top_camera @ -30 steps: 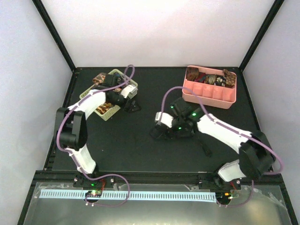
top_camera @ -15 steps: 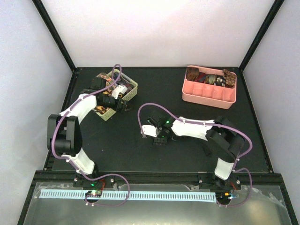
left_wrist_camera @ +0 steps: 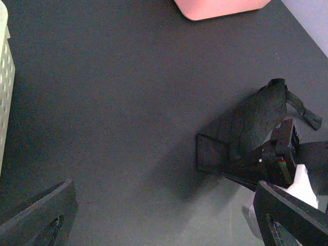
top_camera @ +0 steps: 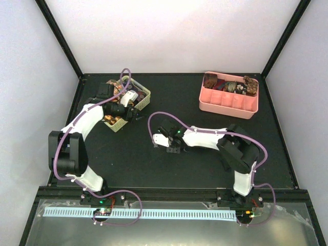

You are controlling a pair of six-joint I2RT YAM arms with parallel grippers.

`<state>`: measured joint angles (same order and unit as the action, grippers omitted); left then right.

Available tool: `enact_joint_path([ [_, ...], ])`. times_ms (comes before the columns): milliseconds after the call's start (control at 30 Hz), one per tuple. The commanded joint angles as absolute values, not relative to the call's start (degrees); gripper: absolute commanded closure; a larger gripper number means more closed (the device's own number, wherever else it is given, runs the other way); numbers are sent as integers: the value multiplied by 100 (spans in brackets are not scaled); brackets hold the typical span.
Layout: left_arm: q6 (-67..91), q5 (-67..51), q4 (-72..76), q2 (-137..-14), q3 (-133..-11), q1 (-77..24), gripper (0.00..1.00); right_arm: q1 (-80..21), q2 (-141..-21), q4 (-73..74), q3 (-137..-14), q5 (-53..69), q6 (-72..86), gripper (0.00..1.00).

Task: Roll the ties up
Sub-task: Pick up the tie from the center of the board, then flatten out the tie at the center of the board.

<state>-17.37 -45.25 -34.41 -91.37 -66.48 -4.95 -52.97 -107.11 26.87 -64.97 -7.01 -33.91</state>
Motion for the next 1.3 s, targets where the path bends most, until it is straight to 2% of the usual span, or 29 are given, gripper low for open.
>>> enact_joint_path([
  [0, -1752, -4484, -3388, -8900, -6631, -465, 3, -5299, -10483, 2771, -6669, -724, -3326, 98],
  [233, -1828, -4462, -3415, -8858, -6616, -461, 3, -5041, -9064, 2804, -6701, -492, -3034, 98],
  [467, -2345, -4427, -3454, -8746, -6573, -767, 3, -3963, -7592, 2917, -6209, 23, -2518, 98],
  [700, -3318, -3323, -3302, -8813, -6285, -2287, 5, -2329, -6256, 2801, -4648, 681, -2300, 98],
  [967, -3648, -1963, -3134, -10146, -6887, -3683, 7, -1598, -5620, 2668, -3555, 333, -2603, 98],
  [1167, -3685, -951, -2972, -10952, -7256, -3916, 19, -1220, -5217, 2660, -3008, 112, -3600, 98],
  [1267, -3641, -575, -2979, -11115, -7338, -3912, 38, -1187, -5076, 2596, -2767, -38, -3970, 86],
])
